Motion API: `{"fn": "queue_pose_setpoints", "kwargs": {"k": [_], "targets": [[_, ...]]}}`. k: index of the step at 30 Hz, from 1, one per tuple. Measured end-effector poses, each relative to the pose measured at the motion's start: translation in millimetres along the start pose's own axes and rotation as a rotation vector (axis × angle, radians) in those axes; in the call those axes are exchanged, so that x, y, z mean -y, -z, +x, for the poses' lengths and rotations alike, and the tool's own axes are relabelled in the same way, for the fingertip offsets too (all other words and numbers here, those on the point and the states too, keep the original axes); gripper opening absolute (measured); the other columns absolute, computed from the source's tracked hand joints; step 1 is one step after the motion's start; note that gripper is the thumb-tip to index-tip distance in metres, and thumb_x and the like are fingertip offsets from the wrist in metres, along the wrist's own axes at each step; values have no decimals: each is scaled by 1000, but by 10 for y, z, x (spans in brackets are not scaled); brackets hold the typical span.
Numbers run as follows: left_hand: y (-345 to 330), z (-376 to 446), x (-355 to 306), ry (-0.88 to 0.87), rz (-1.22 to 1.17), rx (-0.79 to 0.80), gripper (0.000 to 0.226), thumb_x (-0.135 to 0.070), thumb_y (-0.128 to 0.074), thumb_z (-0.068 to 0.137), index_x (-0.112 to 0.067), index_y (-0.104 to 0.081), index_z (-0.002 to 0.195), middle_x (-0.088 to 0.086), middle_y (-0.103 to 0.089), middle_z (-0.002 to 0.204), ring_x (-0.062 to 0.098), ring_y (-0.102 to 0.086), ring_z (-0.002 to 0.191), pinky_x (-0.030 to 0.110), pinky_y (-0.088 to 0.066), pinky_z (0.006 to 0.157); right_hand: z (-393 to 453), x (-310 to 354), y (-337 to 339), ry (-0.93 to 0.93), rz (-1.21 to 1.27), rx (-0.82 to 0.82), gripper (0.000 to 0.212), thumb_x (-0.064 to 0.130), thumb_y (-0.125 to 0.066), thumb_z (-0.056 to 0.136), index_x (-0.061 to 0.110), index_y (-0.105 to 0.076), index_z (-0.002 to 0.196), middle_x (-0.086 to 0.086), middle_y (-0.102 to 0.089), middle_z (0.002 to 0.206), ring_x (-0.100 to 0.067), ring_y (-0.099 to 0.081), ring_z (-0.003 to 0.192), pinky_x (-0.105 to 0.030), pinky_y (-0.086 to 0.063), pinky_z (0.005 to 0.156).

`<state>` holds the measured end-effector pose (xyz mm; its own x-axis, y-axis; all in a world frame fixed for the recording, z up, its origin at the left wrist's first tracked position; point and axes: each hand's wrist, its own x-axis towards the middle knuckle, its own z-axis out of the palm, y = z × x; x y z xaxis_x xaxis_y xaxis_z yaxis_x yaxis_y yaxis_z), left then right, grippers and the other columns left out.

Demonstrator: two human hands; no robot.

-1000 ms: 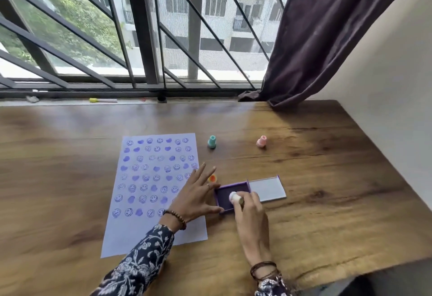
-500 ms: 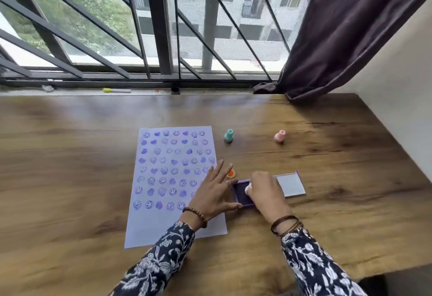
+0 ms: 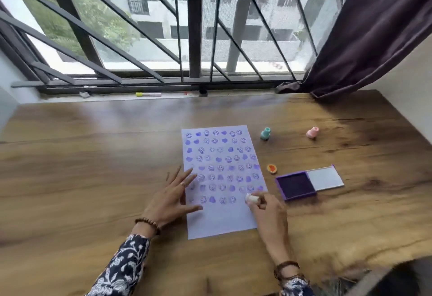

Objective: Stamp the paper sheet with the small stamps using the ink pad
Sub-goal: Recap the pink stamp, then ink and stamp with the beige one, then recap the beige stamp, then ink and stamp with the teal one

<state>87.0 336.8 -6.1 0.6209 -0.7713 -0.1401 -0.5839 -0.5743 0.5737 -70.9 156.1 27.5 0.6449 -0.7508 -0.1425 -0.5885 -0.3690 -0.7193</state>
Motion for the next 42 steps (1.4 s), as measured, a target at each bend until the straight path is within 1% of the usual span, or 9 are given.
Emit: {"fn": "queue_pose_setpoints", "kwargs": {"k": [5,11,21,26,30,32,34,37,42], "targets": [[-22,-64,168,-24,60,80,96,-62,-61,70,-31,-8,143,-19,9,145,6,20,135,35,13,116,-146,57,-206,64,-207,-100,11,23,-52,91,17,-61,96,-5,-60,96,-18,-49,71,-28,-34,61],[-61,-63,213,-48,50,57,97,-63,-60,69,-31,-4,143,-20,12,143,7,21,135,34,17,113,-172,159,-272,132,-487,-129,22,26,-43,95,13,-59,106,-6,-61,102,-27,-63,81,-33,-47,65],[-106,-62,249,-58,39,35,96,-66,-56,69,-33,-3,142,-23,9,145,5,21,135,34,18,114,53,156,-231,221,-696,-6,18,23,-44,92,14,-59,98,-6,-63,104,-25,-64,98,-30,-41,63],[-124,-53,271,-55,31,20,97,-66,-57,68,-34,-4,142,-25,8,144,3,20,135,33,17,114,263,190,-164,238,-691,134,18,17,-47,85,9,-62,91,-8,-64,95,-29,-62,88,-31,-40,66],[-85,-57,236,-51,43,53,97,-68,-57,67,-33,-6,142,-21,3,149,3,18,135,35,16,114,330,210,-33,138,-463,234,12,17,-56,78,12,-67,78,-5,-69,86,-21,-62,81,-35,-51,72],[-52,-57,207,-50,43,63,97,-68,-55,66,-31,-9,143,-14,-5,154,9,10,142,38,12,116,367,184,90,31,-217,269,4,19,-67,75,22,-69,73,5,-69,75,-9,-64,71,-22,-53,69],[-15,-33,148,-40,66,43,92,-66,-54,69,-29,-13,143,-9,-13,155,13,-2,144,40,6,117,425,116,231,-57,-8,226,5,20,-75,73,23,-71,73,5,-69,70,-7,-64,63,-20,-58,63],[46,85,-54,-78,50,-73,71,-51,-58,77,-25,-31,138,-5,-34,149,14,-24,139,35,-15,116,554,-8,462,-149,229,142,6,16,-76,72,19,-72,75,-4,-68,71,-7,-63,58,-21,-58,59],[-50,561,-716,-118,-129,-74,30,-26,-58,87,-16,-58,115,3,-60,123,19,-52,115,31,-42,92,756,-203,767,-199,446,141,10,5,-69,77,14,-70,76,-8,-64,73,-14,-61,60,-16,-55,50]]}}
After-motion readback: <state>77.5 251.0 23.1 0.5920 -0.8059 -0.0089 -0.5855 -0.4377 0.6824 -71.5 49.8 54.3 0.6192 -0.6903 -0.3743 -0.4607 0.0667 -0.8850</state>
